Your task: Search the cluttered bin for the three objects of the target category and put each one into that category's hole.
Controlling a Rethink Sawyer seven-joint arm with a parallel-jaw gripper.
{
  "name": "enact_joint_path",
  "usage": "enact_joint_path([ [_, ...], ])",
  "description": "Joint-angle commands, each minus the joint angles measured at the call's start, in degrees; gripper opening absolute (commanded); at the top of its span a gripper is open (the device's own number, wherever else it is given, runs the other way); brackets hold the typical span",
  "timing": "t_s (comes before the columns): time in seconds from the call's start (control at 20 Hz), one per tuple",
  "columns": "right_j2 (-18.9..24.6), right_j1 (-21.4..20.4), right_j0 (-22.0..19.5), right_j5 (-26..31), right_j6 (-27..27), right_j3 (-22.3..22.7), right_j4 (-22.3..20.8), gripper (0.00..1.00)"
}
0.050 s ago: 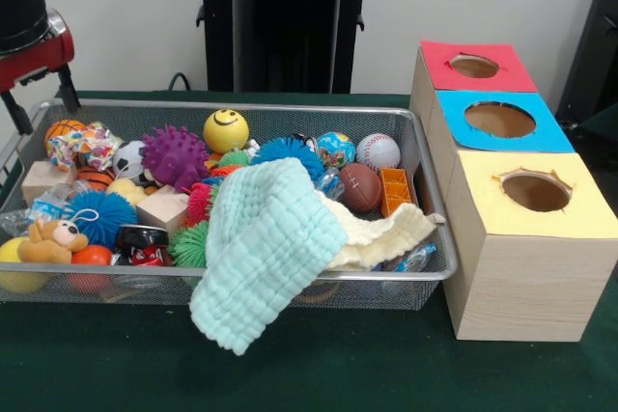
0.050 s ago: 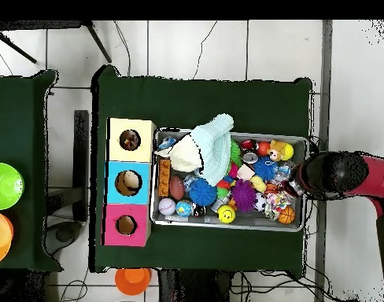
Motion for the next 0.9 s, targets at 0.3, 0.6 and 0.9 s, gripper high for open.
enact_joint_path([
  [0.3,0.46,5.53,0.09,-0.15,-12.9,1.99,-1.85,1.0],
  [0.6,-1.22,7.15,1.01,-0.73,-11.92,1.08,-4.32,1.0],
  [0.9,-2.84,7.65,2.27,-0.52,-10.72,0.34,-7.3,1.0],
])
